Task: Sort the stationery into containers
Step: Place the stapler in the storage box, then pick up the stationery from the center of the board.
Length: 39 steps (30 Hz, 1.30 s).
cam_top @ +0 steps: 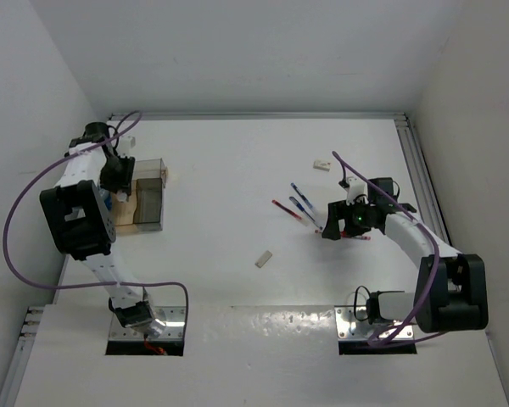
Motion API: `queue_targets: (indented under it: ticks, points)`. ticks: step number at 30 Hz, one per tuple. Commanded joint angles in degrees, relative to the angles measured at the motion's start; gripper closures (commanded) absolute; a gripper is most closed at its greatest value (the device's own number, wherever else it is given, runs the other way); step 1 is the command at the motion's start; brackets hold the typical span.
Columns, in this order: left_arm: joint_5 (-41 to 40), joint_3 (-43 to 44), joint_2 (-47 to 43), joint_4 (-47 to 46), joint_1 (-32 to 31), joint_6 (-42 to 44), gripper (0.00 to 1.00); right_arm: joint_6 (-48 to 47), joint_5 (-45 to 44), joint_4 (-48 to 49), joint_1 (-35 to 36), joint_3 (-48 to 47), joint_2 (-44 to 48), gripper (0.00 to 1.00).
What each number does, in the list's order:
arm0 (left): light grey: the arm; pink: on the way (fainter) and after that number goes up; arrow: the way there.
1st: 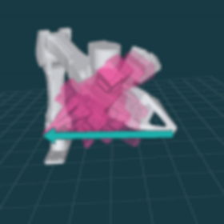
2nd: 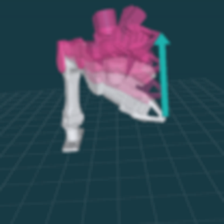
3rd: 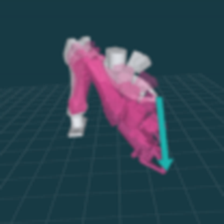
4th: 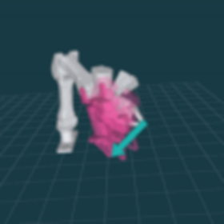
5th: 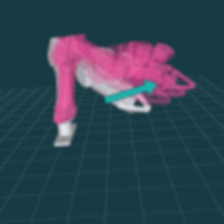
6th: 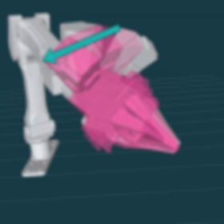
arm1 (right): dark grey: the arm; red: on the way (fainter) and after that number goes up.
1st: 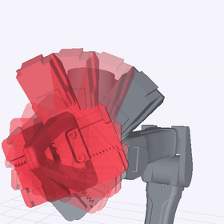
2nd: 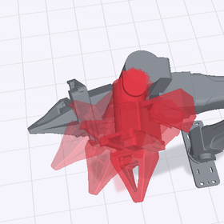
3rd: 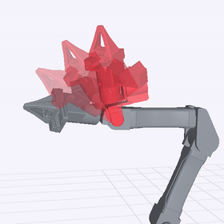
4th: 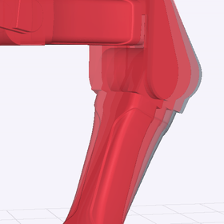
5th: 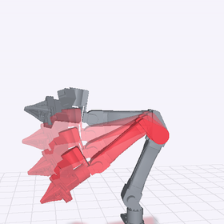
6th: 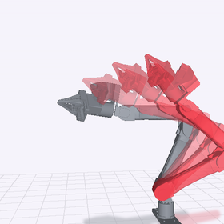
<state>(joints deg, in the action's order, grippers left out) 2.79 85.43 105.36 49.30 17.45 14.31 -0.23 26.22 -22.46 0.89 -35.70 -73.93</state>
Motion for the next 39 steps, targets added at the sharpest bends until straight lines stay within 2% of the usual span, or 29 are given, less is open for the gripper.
queue_targets:
  ticks: [1, 6, 11, 12, 15, 18, 19, 21, 22, 27, 30, 34, 39]
  points:
    - [-2.17, -1.14, 0.11, -2.01, 1.00, -0.77, 0.56, -0.83, 1.20, 1.54, -0.10, -0.42, -0.42, 0.17]
    - [0.27, -0.36, 0.20, -1.58, 1.71, -0.25, 0.29, -0.74, 1.20, 1.10, -0.10, -0.95, -0.51, 0.17]
    - [6.16, 4.21, -0.51, 0.88, 1.53, 2.04, 0.25, -0.65, 1.38, 0.40, -0.18, -1.30, 0.19, 0.17]
    - [11.49, 5.44, -0.86, 2.45, 1.44, 3.17, 0.26, -0.65, 1.29, 0.22, -0.27, -1.30, 0.36, 0.17]
    - [18.46, 7.91, -4.36, 4.39, -2.67, 8.44, 0.30, -0.74, 1.12, -0.22, -0.27, -1.04, 1.51, 0.17]
    - [20.15, 5.46, -10.50, 4.05, -13.29, 12.84, 0.32, -0.56, 0.42, -0.48, -0.27, -0.16, 2.65, 0.17]
    - [19.98, 2.23, -11.75, 3.36, -20.11, 13.37, 0.32, -0.21, 0.24, -0.57, -0.27, 0.02, 3.17, 0.17]
    - [19.02, -1.56, -14.73, -0.15, -27.00, 13.21, 0.32, -0.21, -0.03, -0.83, -0.62, 0.63, 3.53, 0.17]
    - [18.23, -3.32, -15.36, -1.47, -33.82, 11.99, 0.32, -0.21, -0.03, -0.92, -0.62, 0.81, 3.70, 0.17]
    - [13.14, -10.27, -13.44, -8.77, -51.86, 4.61, 0.35, 1.81, -0.20, -2.41, -5.09, 1.43, 5.02, 0.17]
    - [13.21, -14.66, -11.15, -11.50, -57.86, -4.25, 0.40, 2.78, -0.29, -2.94, -7.64, 0.99, 5.46, 0.17]
    - [12.07, -20.64, -10.88, -15.62, -63.85, -8.94, 0.39, 4.01, 0.50, -4.26, -10.90, 0.02, 5.11, 0.17]
    - [13.12, -21.53, -7.46, -16.25, -67.90, -12.54, 0.39, 4.01, 2.52, -4.96, -13.10, -0.77, 3.80, 0.17]
